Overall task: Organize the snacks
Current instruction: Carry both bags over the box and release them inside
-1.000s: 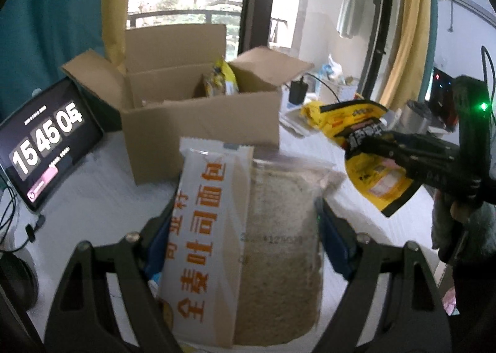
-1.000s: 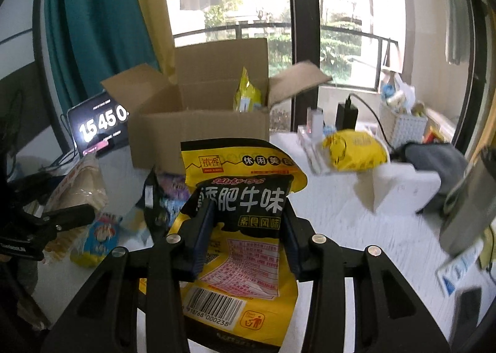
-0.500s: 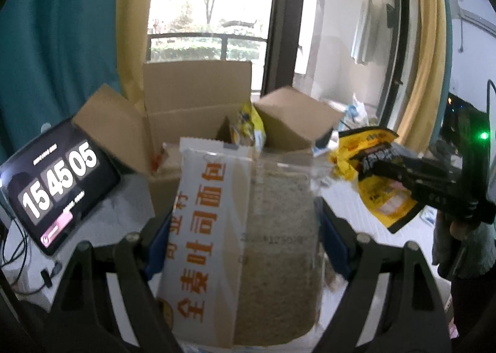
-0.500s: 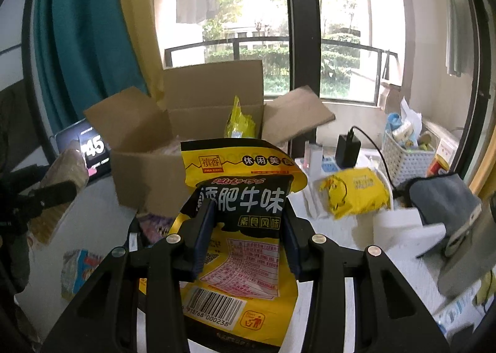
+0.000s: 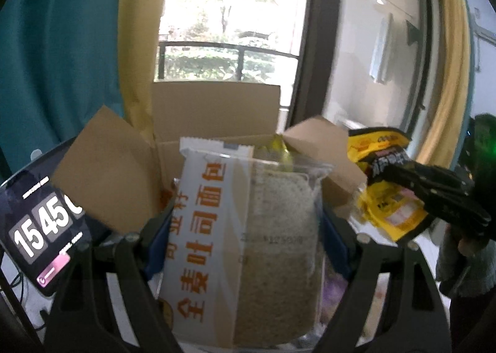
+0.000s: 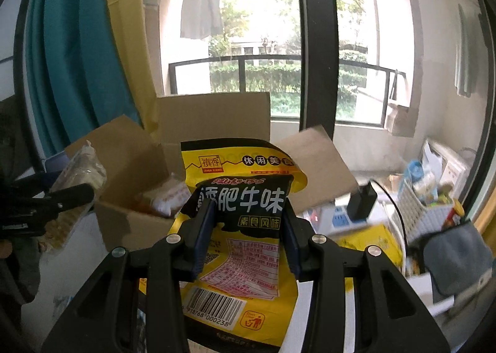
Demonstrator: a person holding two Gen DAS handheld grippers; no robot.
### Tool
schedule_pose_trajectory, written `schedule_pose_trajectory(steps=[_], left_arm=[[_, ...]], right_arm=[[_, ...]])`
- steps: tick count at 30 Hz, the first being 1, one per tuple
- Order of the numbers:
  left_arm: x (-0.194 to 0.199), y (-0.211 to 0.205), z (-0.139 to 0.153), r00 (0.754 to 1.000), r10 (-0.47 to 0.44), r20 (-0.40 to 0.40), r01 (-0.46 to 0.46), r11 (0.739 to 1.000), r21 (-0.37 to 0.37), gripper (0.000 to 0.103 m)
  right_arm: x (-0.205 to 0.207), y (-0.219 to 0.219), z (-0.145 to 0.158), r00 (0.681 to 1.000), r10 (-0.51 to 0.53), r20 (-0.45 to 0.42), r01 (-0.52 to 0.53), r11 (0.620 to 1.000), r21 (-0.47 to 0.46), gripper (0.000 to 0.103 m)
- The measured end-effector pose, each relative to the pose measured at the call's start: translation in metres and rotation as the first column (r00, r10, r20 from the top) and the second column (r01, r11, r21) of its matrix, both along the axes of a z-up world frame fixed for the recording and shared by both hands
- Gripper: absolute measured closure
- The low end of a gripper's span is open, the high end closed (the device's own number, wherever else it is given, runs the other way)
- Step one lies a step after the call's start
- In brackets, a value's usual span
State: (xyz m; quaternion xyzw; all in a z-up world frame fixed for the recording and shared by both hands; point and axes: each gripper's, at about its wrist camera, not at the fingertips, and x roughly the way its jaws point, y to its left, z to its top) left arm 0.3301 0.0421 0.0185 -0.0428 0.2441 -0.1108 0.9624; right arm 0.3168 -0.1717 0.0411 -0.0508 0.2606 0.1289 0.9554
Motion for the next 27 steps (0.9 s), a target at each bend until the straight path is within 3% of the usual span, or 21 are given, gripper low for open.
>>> schedule_pose_trajectory(steps=[13,18,21,24,27], left_arm=[[0.079,0.008,-0.019,0.998,0.053,-0.015,-0.054,0.998,-0.015,0.02],[0.099,0.013,-0.028,0.995,0.07,-0.068,-0.073,0.996,-0.045,0.018],[0.104,0.019,-0.031,0.993,0.073,-0.088,-0.079,0.994,-0.069,0.013],[0.101,0.02,-0.027,0.994,0.074,-0.076,-0.08,0.993,-0.082,0.012],[0.095,0.019,-0.018,0.996,0.073,-0.052,-0.077,0.994,-0.081,0.012]], right_arm=[[0.088,0.026,-0.015,0.999,0.036,-0.017,-0.035,0.999,0.003,0.059],[0.112,0.038,-0.031,0.998,0.045,-0.04,-0.046,0.999,-0.021,0.058],[0.117,0.042,-0.035,0.998,0.037,-0.05,-0.039,0.999,-0.034,0.05],[0.115,0.041,-0.034,0.998,0.048,-0.042,-0.049,0.998,-0.027,0.029],[0.109,0.039,-0.034,0.997,0.053,-0.049,-0.054,0.998,-0.031,0.028]])
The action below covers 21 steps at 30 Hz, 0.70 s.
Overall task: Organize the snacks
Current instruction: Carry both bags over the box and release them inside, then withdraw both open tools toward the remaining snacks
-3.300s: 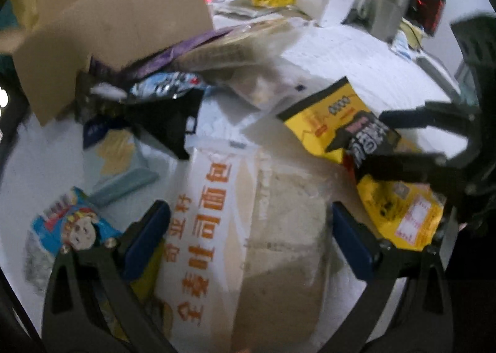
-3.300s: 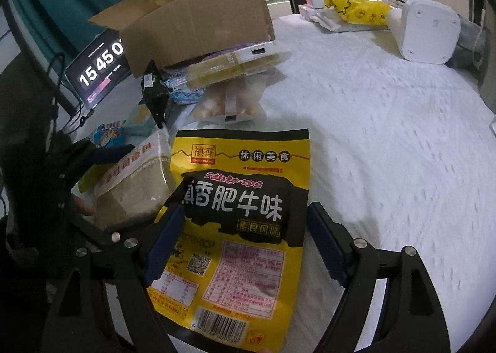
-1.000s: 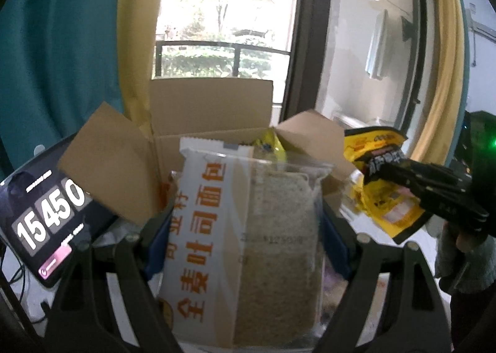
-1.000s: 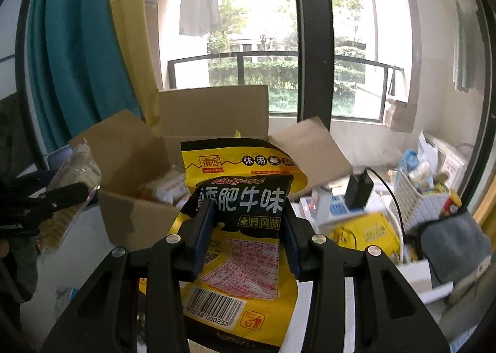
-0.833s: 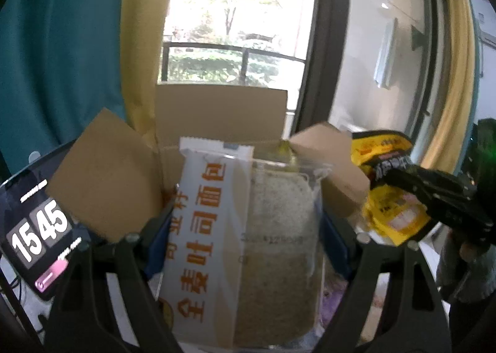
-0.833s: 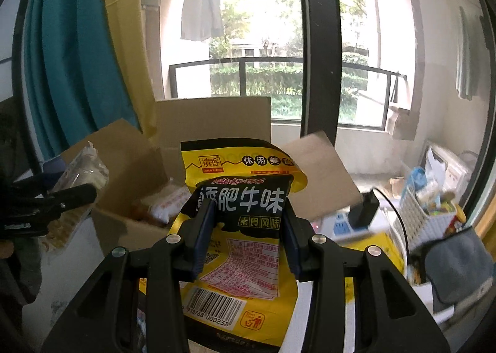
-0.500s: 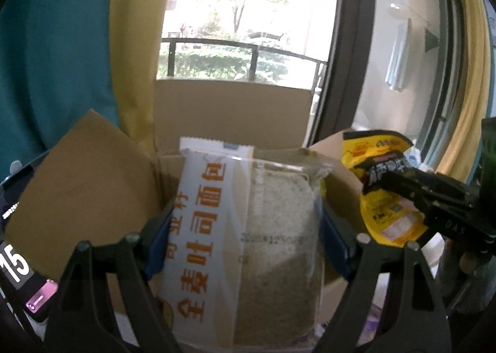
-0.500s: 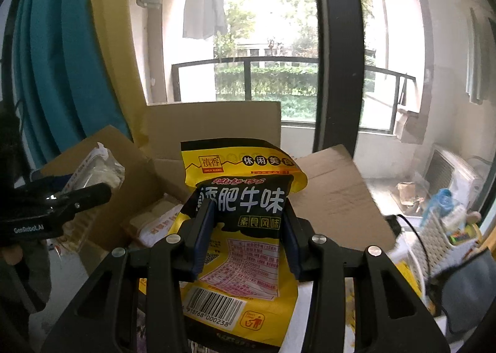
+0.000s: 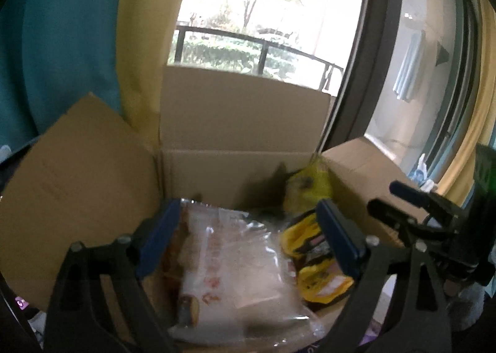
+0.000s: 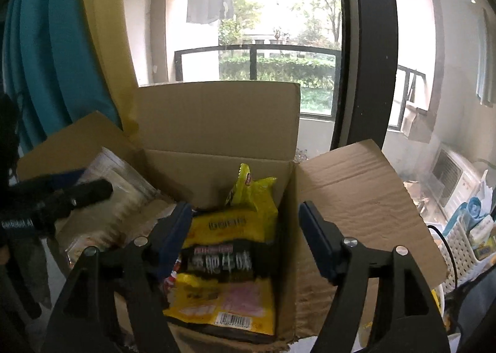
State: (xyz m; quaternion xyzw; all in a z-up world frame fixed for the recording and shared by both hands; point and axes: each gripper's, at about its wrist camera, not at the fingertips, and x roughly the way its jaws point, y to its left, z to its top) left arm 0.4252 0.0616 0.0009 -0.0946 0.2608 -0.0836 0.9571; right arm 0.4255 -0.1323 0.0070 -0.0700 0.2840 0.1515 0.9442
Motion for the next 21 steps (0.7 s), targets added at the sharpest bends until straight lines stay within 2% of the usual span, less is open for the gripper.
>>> schedule_pose_trajectory(steps=[11,21], left_arm=[[-0.04,0.002,0.024,0.999,0.011,0.042,-0.011,1.0,-0.001,0.012],[-0.093,-0.003,0.029,0.999,-0.011,0.039,0.011,1.0,0.001,0.012]], right_arm=[[-0.035,-0.003,0.012,1.0,-0.001,-0.009,0.001,1.0,0.005,0.028],[-0.079,-0.006,0.025,1.0,0.0,-0.005,0.0,1.0,0.02,0.028]])
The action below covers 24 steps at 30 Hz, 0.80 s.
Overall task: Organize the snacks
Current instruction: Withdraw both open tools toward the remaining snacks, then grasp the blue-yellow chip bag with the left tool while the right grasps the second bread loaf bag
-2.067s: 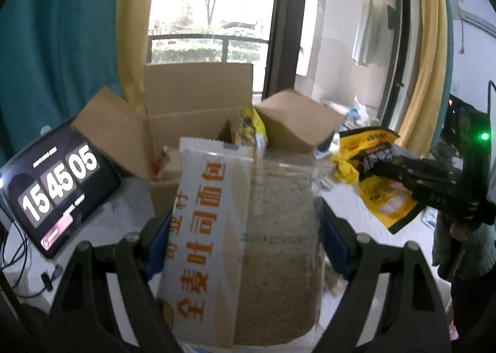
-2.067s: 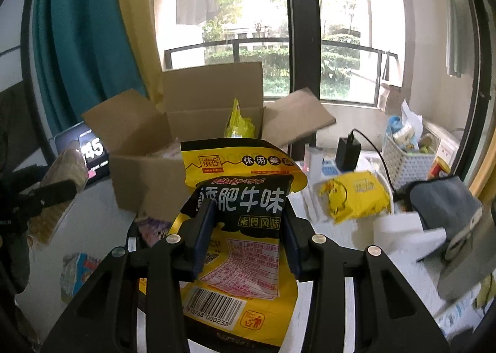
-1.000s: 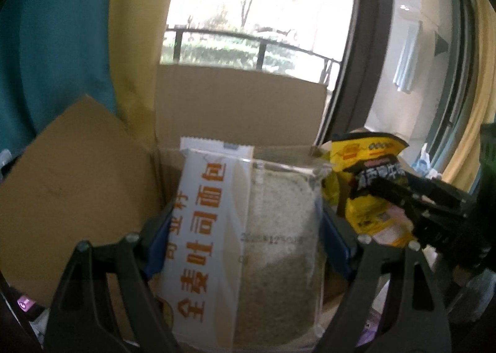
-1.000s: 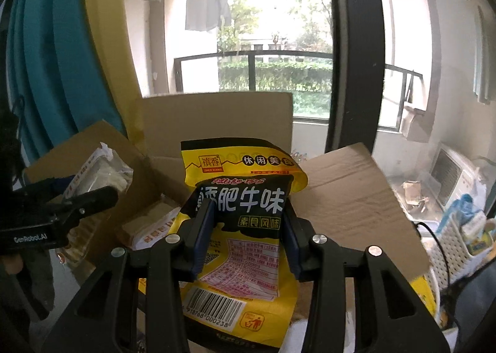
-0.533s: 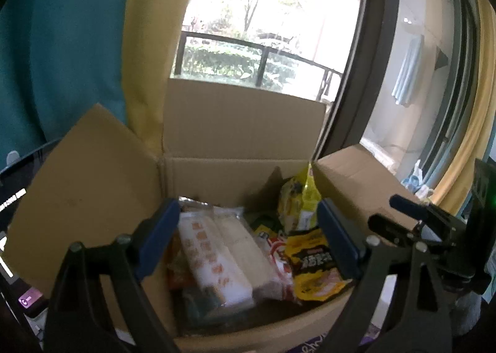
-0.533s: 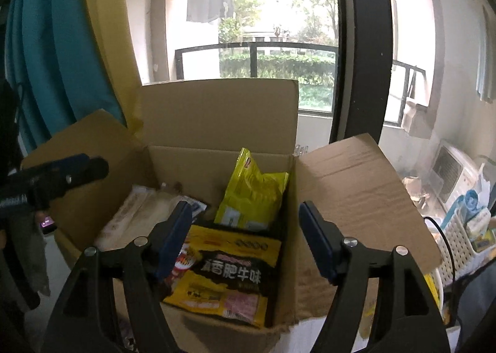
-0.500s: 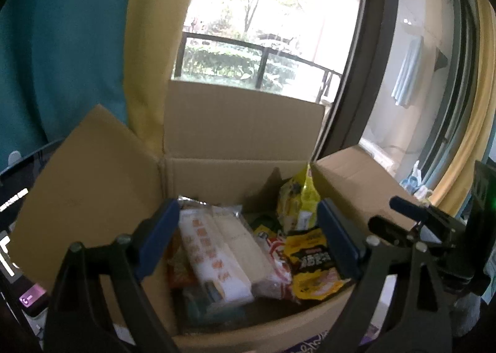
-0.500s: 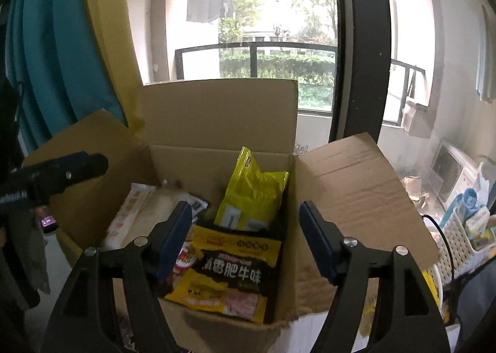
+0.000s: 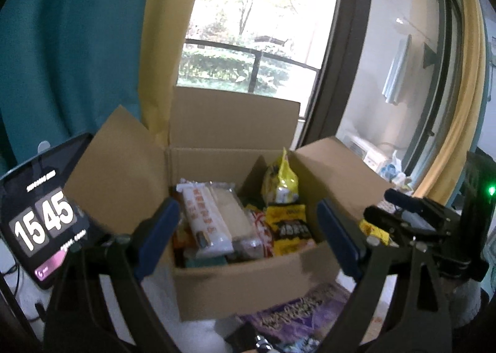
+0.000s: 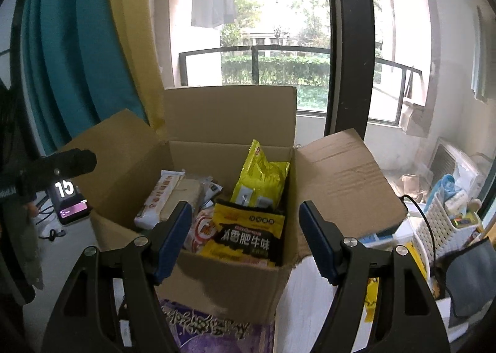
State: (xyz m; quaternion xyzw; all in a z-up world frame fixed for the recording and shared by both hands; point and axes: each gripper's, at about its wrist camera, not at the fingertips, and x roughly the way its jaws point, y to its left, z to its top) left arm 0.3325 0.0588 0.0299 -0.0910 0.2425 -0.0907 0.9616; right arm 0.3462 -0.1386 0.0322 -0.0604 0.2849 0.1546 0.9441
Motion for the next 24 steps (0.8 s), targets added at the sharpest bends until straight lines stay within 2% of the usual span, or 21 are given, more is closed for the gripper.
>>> schedule_pose_trajectory(steps=[8,11,13,17,18,21,22,24], left_arm=[[-0.036,-0.01,-0.01,0.999,-0.023,-0.029,0.024,1.0,0.003,0.011],[-0.05,-0.016,-0.013,0.999,-0.032,-0.03,0.032,0.999,0.007,0.004],[-0.057,-0.019,-0.015,0.999,-0.045,-0.03,0.045,0.999,0.007,0.002],[-0.079,-0.02,-0.02,0.992,-0.122,-0.027,0.12,0.99,-0.077,0.002],[-0.083,-0.02,-0.021,0.991,-0.128,-0.027,0.126,0.989,-0.079,0.002],[-0.097,-0.024,-0.024,0.991,-0.133,-0.031,0.131,0.99,-0.044,0.002],[-0.103,-0.025,-0.027,0.993,-0.107,-0.039,0.107,0.994,-0.017,0.002],[-0.111,-0.024,-0.032,0.995,-0.084,-0.057,0.083,0.996,-0.014,0.002]], right_arm=[[-0.032,0.002,0.0,0.999,0.024,-0.022,-0.025,1.0,-0.013,0.028],[-0.044,0.001,-0.002,0.999,0.027,-0.025,-0.027,1.0,-0.011,0.028],[-0.05,-0.001,-0.003,0.999,0.026,-0.031,-0.026,1.0,-0.009,0.028],[-0.064,-0.004,-0.003,0.999,0.031,-0.032,-0.031,0.999,-0.015,0.028],[-0.067,-0.005,-0.003,0.999,0.033,-0.03,-0.034,0.999,-0.018,0.028],[-0.077,-0.012,0.0,0.999,0.03,-0.025,-0.03,0.999,-0.022,0.028],[-0.079,-0.014,0.0,0.999,0.027,-0.023,-0.027,0.999,-0.02,0.028],[-0.085,-0.021,0.001,1.0,0.021,-0.019,-0.021,1.0,-0.018,0.028]])
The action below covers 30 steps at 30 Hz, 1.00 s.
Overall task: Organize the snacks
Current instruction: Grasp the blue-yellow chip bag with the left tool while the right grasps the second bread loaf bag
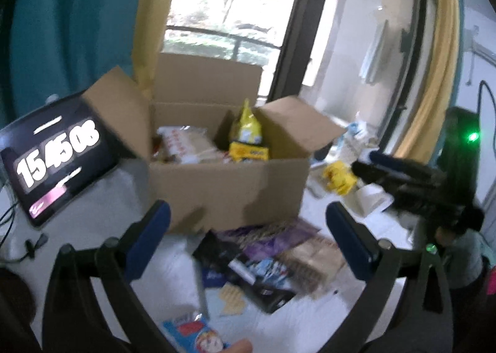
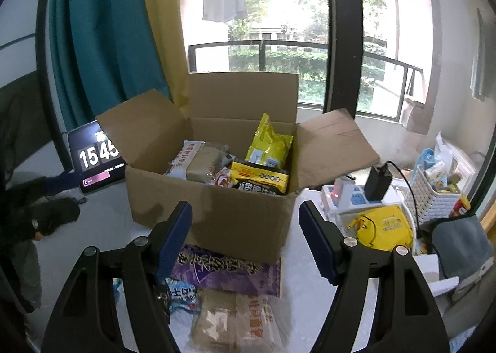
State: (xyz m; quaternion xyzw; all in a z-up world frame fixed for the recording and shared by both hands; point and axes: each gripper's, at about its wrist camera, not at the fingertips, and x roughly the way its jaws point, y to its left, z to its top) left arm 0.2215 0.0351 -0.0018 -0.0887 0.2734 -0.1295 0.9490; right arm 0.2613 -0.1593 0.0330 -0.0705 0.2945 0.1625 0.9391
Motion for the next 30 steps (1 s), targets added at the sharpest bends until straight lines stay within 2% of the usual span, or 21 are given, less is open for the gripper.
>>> schedule_pose_trajectory(steps=[6,13,16,20,22,25,30], left_arm=[[-0.018,0.012,-0.031,0.994,0.053,-0.097,-0.056,0.998,-0.027,0.002],[-0.03,0.013,-0.069,0.976,0.101,-0.192,-0.104,0.995,-0.005,0.002],[-0.029,0.012,-0.086,0.963,0.132,-0.237,-0.133,0.991,0.011,0.002],[-0.029,0.015,-0.114,0.934,0.17,-0.315,-0.175,0.985,0.013,0.002],[-0.032,0.015,-0.124,0.922,0.191,-0.336,-0.191,0.981,0.033,0.002],[-0.039,0.017,-0.131,0.918,0.208,-0.338,-0.201,0.978,0.057,0.002],[-0.046,0.019,-0.132,0.911,0.228,-0.343,-0.21,0.974,0.09,0.002]], right_arm=[[-0.007,-0.017,-0.013,0.999,-0.011,-0.036,0.012,1.0,0.019,0.028],[-0.016,-0.03,-0.045,0.993,0.007,-0.121,-0.002,0.999,0.043,0.024],[-0.02,-0.029,-0.063,0.985,0.017,-0.169,-0.008,0.999,0.05,0.016],[-0.019,-0.024,-0.085,0.968,0.043,-0.246,-0.028,0.998,0.065,0.015],[-0.019,-0.02,-0.096,0.96,0.052,-0.274,-0.039,0.998,0.052,0.015],[-0.013,-0.016,-0.114,0.94,0.057,-0.337,-0.042,0.998,0.052,0.015],[-0.008,-0.012,-0.128,0.927,0.07,-0.368,-0.052,0.997,0.059,0.011]])
